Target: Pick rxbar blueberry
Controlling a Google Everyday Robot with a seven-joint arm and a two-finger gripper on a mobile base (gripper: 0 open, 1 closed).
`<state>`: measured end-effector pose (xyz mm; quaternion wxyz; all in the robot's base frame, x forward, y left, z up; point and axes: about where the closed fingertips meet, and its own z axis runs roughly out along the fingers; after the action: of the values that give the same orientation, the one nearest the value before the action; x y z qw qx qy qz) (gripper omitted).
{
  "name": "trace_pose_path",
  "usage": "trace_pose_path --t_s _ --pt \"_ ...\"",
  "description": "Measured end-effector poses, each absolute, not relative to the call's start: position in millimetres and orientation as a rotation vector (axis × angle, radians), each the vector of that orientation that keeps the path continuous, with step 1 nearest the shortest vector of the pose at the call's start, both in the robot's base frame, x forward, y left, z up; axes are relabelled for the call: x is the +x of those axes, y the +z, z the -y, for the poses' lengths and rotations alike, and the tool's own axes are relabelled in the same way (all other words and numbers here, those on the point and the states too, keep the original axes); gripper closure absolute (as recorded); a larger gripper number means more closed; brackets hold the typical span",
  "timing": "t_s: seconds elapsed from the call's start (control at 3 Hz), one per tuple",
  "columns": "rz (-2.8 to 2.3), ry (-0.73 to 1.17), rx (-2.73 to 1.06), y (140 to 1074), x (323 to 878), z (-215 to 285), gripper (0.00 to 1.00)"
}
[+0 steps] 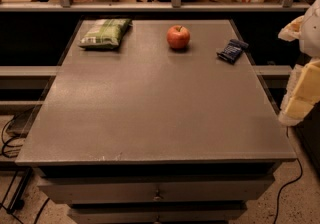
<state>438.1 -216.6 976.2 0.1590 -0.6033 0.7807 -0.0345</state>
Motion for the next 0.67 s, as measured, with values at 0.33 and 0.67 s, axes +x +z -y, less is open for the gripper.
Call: trace_pose_path --t_s 0.33,0.67 --pt "-2.232 -0.099 -1.725 976.2 438.2 216.6 0.0" --pt "-2.213 -0.159 -1.719 977.1 442.0 216.5 0.0"
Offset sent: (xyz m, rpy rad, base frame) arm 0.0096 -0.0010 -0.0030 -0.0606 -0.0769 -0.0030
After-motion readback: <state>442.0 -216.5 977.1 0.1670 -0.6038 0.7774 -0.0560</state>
